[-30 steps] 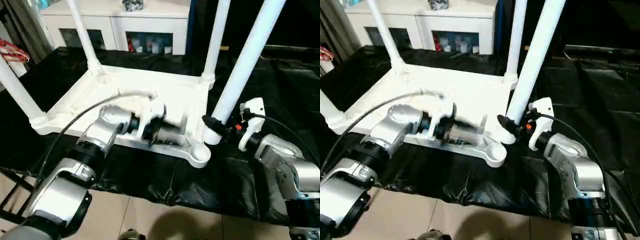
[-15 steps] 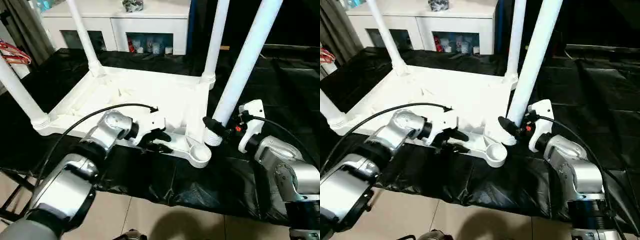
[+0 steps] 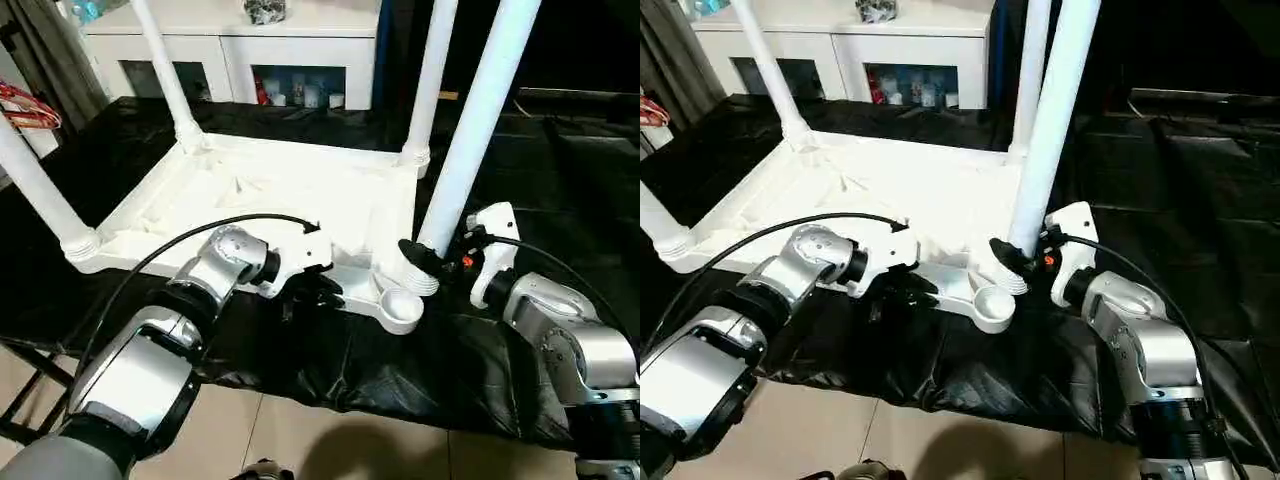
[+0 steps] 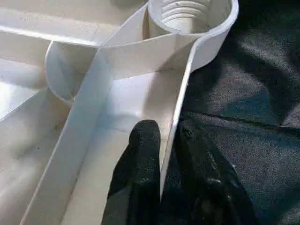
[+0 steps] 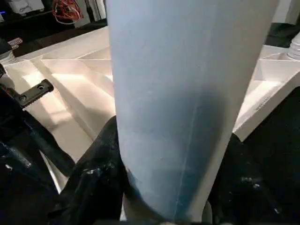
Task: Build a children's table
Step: Pick table leg, then insert table leg to table base
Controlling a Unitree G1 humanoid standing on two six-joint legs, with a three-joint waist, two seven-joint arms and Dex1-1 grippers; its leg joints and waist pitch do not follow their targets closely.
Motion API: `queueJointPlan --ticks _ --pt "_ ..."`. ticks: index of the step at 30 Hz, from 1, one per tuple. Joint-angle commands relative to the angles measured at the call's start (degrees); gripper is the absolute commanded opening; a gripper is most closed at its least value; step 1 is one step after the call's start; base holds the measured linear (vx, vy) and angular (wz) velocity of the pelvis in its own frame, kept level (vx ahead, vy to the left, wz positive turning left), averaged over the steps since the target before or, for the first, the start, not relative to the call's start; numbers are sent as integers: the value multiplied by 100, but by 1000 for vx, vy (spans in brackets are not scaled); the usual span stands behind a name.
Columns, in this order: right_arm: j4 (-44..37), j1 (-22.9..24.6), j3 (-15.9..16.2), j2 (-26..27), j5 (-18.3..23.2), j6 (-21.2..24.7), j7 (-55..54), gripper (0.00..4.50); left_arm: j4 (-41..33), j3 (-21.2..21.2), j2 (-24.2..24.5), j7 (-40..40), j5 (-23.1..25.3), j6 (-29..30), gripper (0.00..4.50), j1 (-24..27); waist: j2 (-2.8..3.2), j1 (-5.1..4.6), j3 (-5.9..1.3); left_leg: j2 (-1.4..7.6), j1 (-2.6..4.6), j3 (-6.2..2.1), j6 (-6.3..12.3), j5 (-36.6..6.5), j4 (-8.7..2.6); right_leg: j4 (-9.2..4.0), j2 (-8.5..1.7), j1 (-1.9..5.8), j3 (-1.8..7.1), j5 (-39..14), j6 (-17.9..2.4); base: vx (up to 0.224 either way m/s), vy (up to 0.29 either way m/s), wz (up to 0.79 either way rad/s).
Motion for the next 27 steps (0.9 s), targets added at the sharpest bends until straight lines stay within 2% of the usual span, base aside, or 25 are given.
queueJointPlan --ticks 1,3,6,7,8,9,10,11,12,13,14,15,16,17,18,19,20,22,23,27 --pt "-56 -94 41 -16 -43 -111 18 189 161 66 18 176 84 65 35 -86 -75 -16 -449 235 87 -157 241 -990 -359 -488 -505 365 255 -1440 -988 0 0 0" --pt "-54 -100 42 -17 -46 -112 25 189 175 88 15 189 84 117 20 -90 -79 -42 -447 232 69 -163 248 -971 -361 -474 -507 379 250 -1404 -1016 0 0 0" --pt "-54 -122 40 -16 -30 -97 56 189 180 233 11 229 -9 551 5 -94 -152 -102 -434 210 58 -149 310 -929 -354 -494 -513 385 241 -1551 -1012 0 0 0" --pt "-55 -125 40 -16 -27 -94 60 189 178 251 14 233 -21 591 5 -92 -136 -121 -430 203 61 -148 323 -927 -349 -506 -512 379 240 -1668 -990 0 0 0" --pt "-53 -141 34 -7 -2 -79 74 189 154 298 37 316 -28 738 0 -78 -149 -142 -427 199 57 -148 337 -910 -351 -512 -510 383 239 -1739 -963 0 0 0" --pt "-40 -174 28 10 39 -56 99 189 78 353 79 518 -12 902 0 -26 -204 -159 -426 199 55 -141 345 -905 -354 -512 -501 384 238 -1747 -956 0 0 0" --pt "-16 -201 35 22 51 -50 113 189 14 376 108 684 19 1002 0 19 -196 -183 -424 201 41 -153 369 -858 -349 -491 -511 387 229 -1791 -964 0 0 0" --pt "15 -227 52 31 51 -50 128 189 -75 389 134 785 37 1042 0 83 -237 -196 -418 198 31 -149 384 -849 -351 -504 -507 390 227 -1827 -934 0 0 0" --pt "33 -240 65 34 47 -51 138 189 -142 396 147 825 47 1058 0 125 -217 -195 -412 202 35 -157 384 -853 -355 -502 -510 384 226 -1878 -918 0 0 0" --pt "102 -281 130 45 18 -59 182 189 -374 420 175 854 41 1251 0 260 -257 -196 -418 209 47 -154 392 -812 -358 -502 -516 377 229 -1927 -893 0 0 0" --pt "111 -286 139 47 14 -60 188 189 -406 424 178 856 41 1279 0 279 -240 -201 -417 218 49 -154 394 -801 -361 -505 -519 366 234 -1906 -914 0 0 0" --pt "150 -313 170 58 -1 -66 204 189 -582 430 197 845 41 1369 0 373 -308 -212 -412 226 53 -141 401 -805 -366 -516 -514 355 239 -1899 -921 0 0 0" --pt "209 -350 211 74 -30 -87 220 189 -815 454 208 780 -6 1425 0 502 -260 -206 -410 238 78 -144 381 -838 -368 -513 -520 334 244 -1913 -963 0 0 0" --pt "245 -374 232 80 -47 -101 230 189 -963 470 209 731 -40 1448 0 580 -291 -191 -416 253 93 -141 377 -855 -372 -498 -523 326 255 -1838 -995 0 0 0" --pt "372 -459 287 121 -90 -143 251 189 -1476 510 209 554 -166 1538 0 845 -301 -192 -413 255 94 -136 374 -863 -376 -498 -516 316 259 -1797 -1011 0 0 0" --pt "452 -513 311 141 -115 -167 266 189 -1729 512 209 469 -222 1556 0 976 -351 -207 -411 276 68 -140 368 -838 -392 -468 -530 333 261 -1665 -1077 0 0 0" --pt "522 -562 332 158 -135 -186 279 189 -1902 514 207 396 -277 1559 0 1072 -302 -186 -426 282 99 -133 361 -822 -383 -459 -534 302 271 -1575 -1114 0 0 0" --pt "672 -662 373 187 -179 -228 323 189 -2135 508 200 337 -375 1500 0 1213 -309 -179 -410 290 103 -127 332 -854 -394 -449 -526 290 274 -1519 -1143 0 0 0" --pt "742 -711 394 195 -198 -249 343 189 -2262 506 204 350 -389 1565 0 1274 -331 -167 -409 288 117 -122 302 -929 -389 -447 -537 289 280 -1589 -1128 0 0 0" --pt "934 -857 468 222 -239 -302 400 189 -2495 490 207 371 -375 1712 0 1420 -333 -129 -392 294 123 -122 259 -985 -407 -477 -536 280 290 -1749 -1012 0 0 0"
